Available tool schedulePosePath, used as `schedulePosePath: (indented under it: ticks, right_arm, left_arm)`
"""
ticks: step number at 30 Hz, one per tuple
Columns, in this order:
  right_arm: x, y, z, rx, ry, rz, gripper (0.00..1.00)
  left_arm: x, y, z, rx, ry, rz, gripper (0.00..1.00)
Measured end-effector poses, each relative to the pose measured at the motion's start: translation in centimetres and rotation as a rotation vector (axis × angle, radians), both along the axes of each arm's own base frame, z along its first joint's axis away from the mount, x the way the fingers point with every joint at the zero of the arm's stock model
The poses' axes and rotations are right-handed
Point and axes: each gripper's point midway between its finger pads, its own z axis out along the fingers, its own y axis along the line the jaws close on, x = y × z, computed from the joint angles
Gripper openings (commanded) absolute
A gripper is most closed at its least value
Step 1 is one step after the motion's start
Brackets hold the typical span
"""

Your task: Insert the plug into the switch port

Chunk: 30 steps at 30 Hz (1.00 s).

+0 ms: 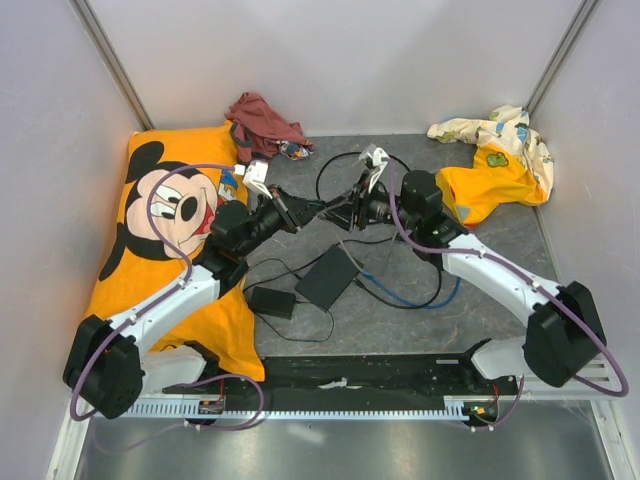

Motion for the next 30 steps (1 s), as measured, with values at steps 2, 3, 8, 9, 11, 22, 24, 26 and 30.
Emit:
schedulePosePath:
  ticks: [2,3,8,9,11,22,24,26,30]
  right_arm:
    - [-0.5,0.3,0.4,-0.042,-0.088,-0.048,0.53]
    - [-1.0,0.5,0.5,-0.062,-0.139,-0.07,0.54]
    - [-2.7,0.6,-1.6,-0.225,-0.375,-0.237,0.57]
    - [-3.0,0.5,-2.3,-0.258,-0.414,-0.262,0.57]
    - [-3.5,0.4,-3.5,-0.319,-0.467,-0.289,0.57]
    - [-3.0,0.7,-4.9,-0.505,-0.672,-0.44,0.57]
    - [-2.7,0.8,-5.3,-0.527,-0.688,-0.459,0.57]
    - [-2.3,0.9,-5.7,-0.55,-0.701,-0.475,0.57]
    - [-1.5,1.0,-6.1,-0.582,-0.725,-0.522,0.54]
  left_arm:
    - [-0.1,0.0,-0.4,-0.011,0.048,0.027,0.01]
    - [0.0,0.1,-0.7,-0.017,0.078,0.046,0.02]
    - [-0.7,0.2,-2.2,-0.007,0.205,0.109,0.02]
    - [-0.8,0.2,-2.5,0.004,0.222,0.12,0.01]
    - [-0.6,0.5,-3.1,0.026,0.26,0.161,0.02]
    - [0.2,1.9,-3.5,0.038,0.326,0.276,0.01]
    - [0.1,1.9,-3.6,0.043,0.333,0.276,0.01]
    - [0.1,1.9,-3.7,0.042,0.335,0.279,0.01]
    - [0.1,2.1,-3.4,0.037,0.331,0.289,0.02]
